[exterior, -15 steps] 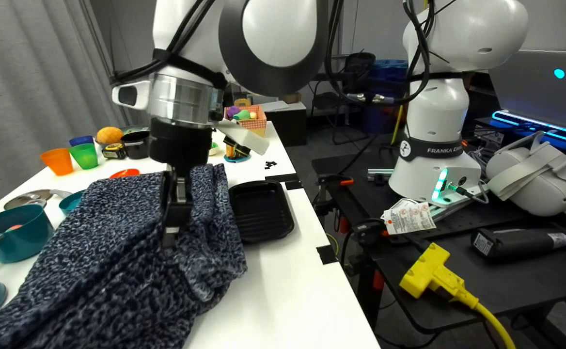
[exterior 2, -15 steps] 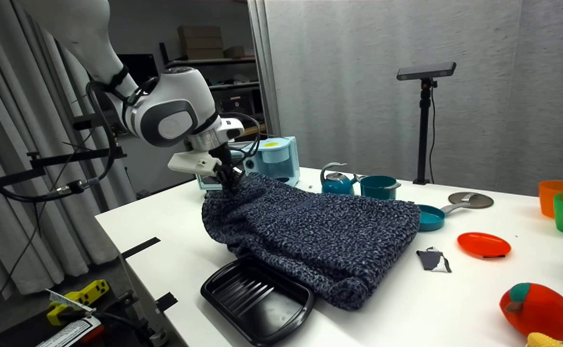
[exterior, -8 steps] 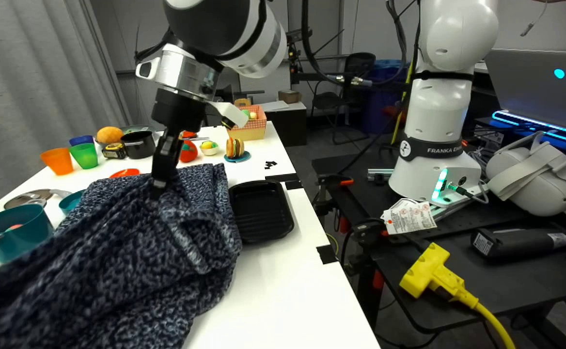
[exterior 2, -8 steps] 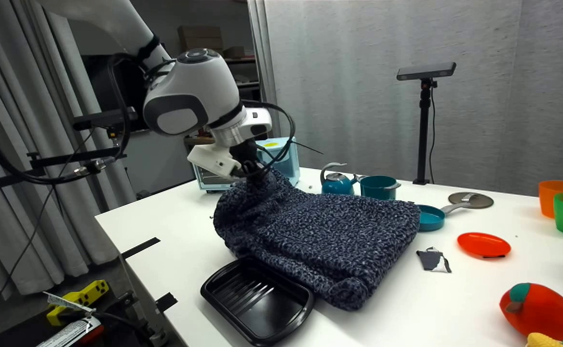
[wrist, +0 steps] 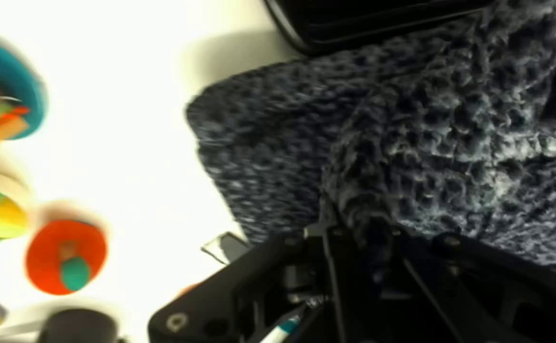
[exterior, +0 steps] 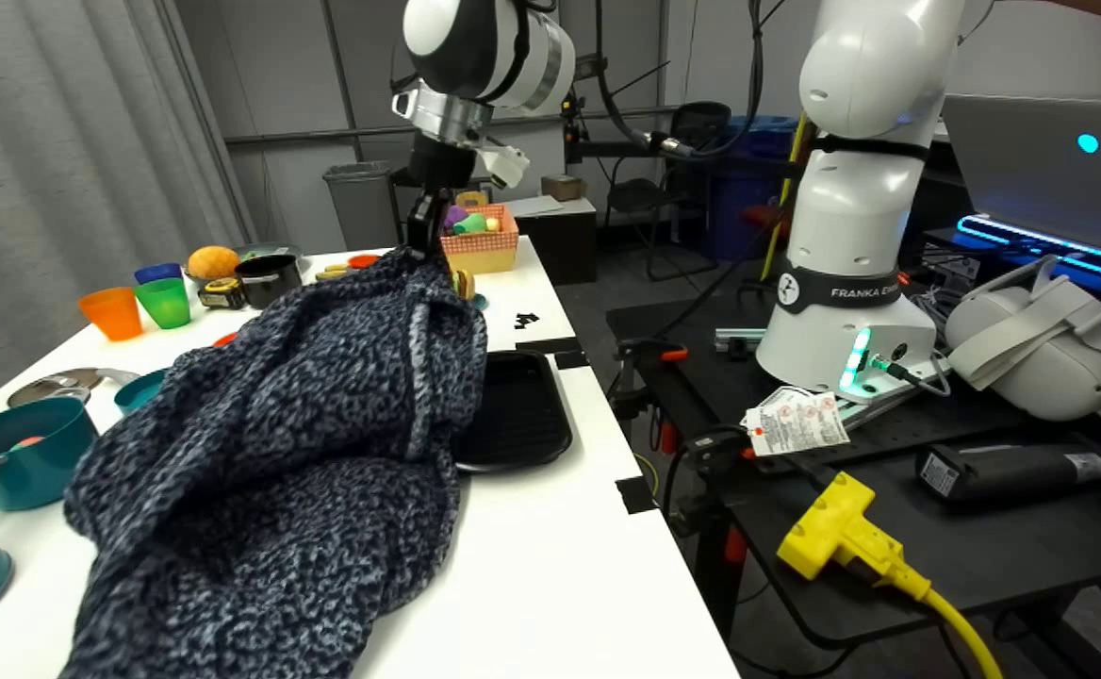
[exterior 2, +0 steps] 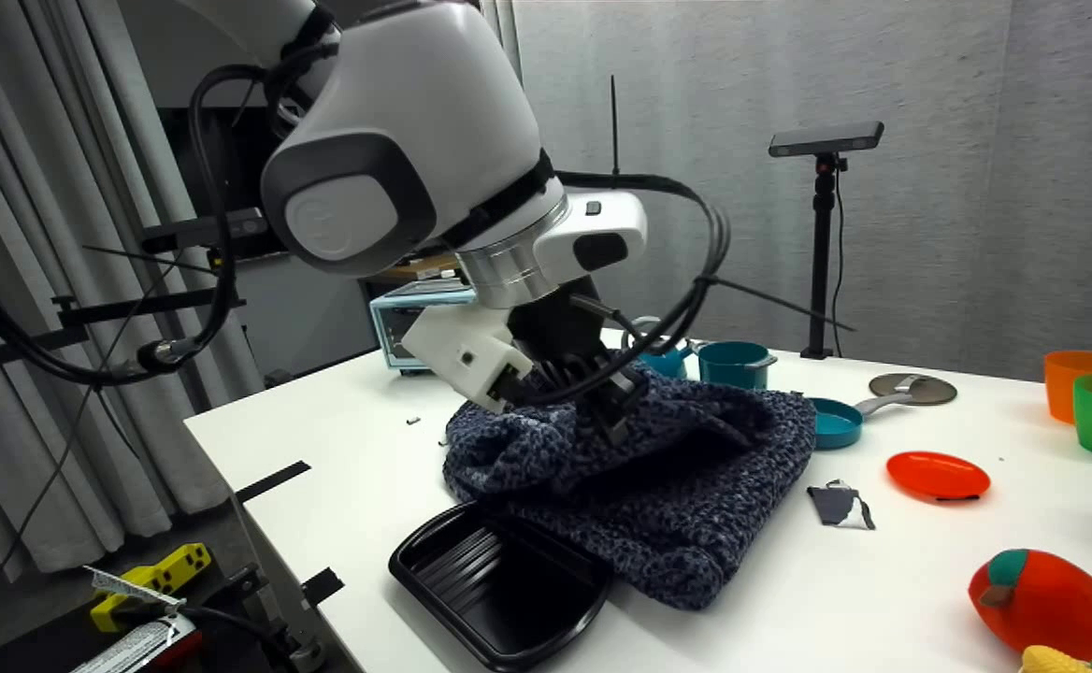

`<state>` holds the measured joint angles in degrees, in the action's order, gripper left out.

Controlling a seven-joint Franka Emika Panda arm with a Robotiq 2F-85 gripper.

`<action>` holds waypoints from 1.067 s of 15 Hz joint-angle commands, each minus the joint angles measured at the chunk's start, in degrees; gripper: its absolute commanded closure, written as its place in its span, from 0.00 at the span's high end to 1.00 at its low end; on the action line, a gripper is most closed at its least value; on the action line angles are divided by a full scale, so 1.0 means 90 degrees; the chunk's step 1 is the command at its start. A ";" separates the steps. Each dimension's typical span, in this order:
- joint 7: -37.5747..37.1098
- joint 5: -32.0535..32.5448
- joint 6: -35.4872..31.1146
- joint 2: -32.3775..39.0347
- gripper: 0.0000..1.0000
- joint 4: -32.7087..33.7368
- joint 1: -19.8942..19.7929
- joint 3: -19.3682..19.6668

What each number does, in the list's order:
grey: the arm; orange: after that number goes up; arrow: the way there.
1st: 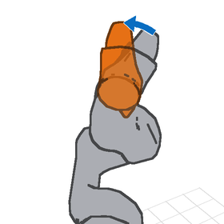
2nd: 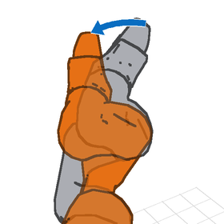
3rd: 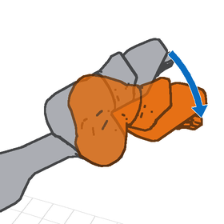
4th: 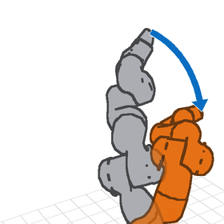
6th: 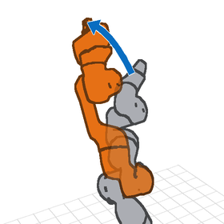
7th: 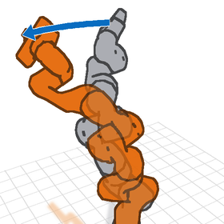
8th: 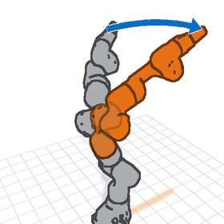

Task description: Fold the thing on the table

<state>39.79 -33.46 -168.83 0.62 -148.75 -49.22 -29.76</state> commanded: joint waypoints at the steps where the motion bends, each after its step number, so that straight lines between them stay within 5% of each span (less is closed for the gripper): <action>1: -0.0400 0.1441 0.0208 -0.0489 0.02 -0.0272 -0.0675 0.0734; 2: -0.0479 0.1763 0.0258 -0.0438 0.02 -0.0201 -0.0823 0.0886; 3: -0.0220 0.1693 0.0446 -0.0352 0.32 -0.0056 -0.0876 0.0984; 5: 0.0353 0.1303 0.0702 -0.0303 0.40 0.0075 -0.0871 0.1072; 12: 0.2816 -0.0990 0.1185 -0.1188 0.93 -0.0342 -0.0346 0.0846; 16: 0.2679 -0.1627 0.0952 -0.1947 1.00 -0.1045 0.0466 0.0247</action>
<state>64.57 -44.16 -159.62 -8.90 -151.82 -49.89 -23.94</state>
